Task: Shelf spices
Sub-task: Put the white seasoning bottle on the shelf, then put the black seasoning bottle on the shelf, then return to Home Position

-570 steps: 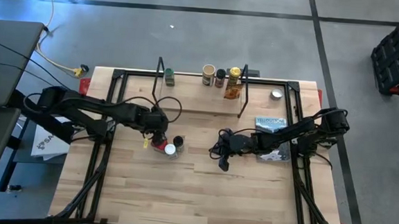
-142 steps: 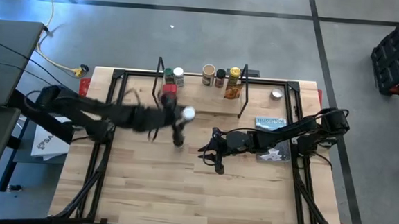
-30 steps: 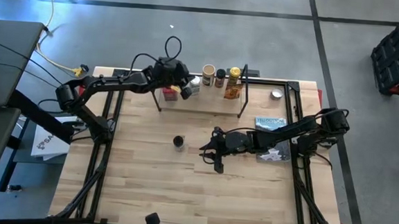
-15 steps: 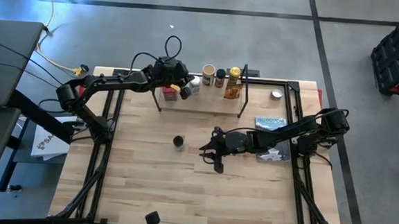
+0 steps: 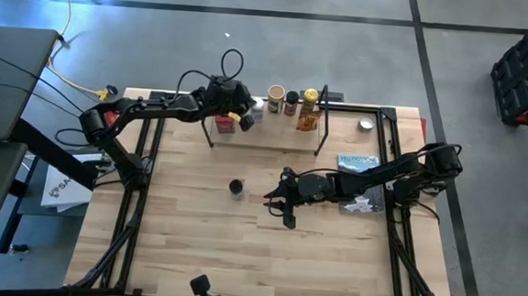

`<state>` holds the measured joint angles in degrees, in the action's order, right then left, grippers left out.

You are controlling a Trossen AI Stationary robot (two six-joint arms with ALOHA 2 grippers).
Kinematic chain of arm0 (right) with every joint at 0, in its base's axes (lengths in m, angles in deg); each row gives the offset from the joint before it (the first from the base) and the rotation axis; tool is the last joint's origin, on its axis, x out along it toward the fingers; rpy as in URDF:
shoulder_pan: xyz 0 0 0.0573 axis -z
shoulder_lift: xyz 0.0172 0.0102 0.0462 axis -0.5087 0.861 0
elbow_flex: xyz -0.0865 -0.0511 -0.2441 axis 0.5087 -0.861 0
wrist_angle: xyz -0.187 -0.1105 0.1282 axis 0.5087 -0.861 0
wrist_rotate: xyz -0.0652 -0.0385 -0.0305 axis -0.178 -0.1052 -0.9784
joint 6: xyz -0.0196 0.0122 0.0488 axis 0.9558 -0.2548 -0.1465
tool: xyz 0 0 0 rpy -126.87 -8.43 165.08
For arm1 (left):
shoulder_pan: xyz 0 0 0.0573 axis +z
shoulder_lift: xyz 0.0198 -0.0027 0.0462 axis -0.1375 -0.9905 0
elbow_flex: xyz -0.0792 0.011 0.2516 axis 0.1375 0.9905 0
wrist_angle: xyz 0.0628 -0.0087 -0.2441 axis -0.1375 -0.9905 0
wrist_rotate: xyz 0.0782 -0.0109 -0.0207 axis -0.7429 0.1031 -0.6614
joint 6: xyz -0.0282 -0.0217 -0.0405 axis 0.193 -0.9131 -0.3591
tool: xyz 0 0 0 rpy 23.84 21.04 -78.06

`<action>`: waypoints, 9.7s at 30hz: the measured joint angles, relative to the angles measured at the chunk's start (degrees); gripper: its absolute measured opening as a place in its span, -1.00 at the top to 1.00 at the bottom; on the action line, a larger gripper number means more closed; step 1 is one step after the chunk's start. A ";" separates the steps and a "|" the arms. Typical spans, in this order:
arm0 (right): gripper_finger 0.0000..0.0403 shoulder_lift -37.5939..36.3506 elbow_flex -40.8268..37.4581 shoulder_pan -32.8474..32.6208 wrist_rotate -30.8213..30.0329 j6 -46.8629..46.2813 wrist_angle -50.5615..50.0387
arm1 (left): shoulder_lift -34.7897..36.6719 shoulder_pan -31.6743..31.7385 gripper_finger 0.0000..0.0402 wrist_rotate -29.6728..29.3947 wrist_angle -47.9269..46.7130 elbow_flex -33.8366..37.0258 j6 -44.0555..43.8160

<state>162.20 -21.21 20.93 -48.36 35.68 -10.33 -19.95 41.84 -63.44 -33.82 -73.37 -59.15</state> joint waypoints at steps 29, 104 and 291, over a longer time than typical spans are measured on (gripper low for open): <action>0.48 0.00 0.00 0.00 0.02 -0.01 -0.02 | -0.06 4.08 1.00 -7.45 1.52 0.09 0.01; 0.48 -0.02 0.00 -1.01 2.12 -1.62 -1.16 | -7.89 -56.09 0.05 -54.68 -27.03 4.35 -65.50; 0.48 -94.47 -46.36 1.05 -4.96 1.51 -19.67 | 87.54 -29.60 -0.09 -0.76 -6.10 55.84 -20.92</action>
<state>67.73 -67.57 21.98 -53.32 37.19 -30.00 67.59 12.24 -64.20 -39.92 -17.52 -80.07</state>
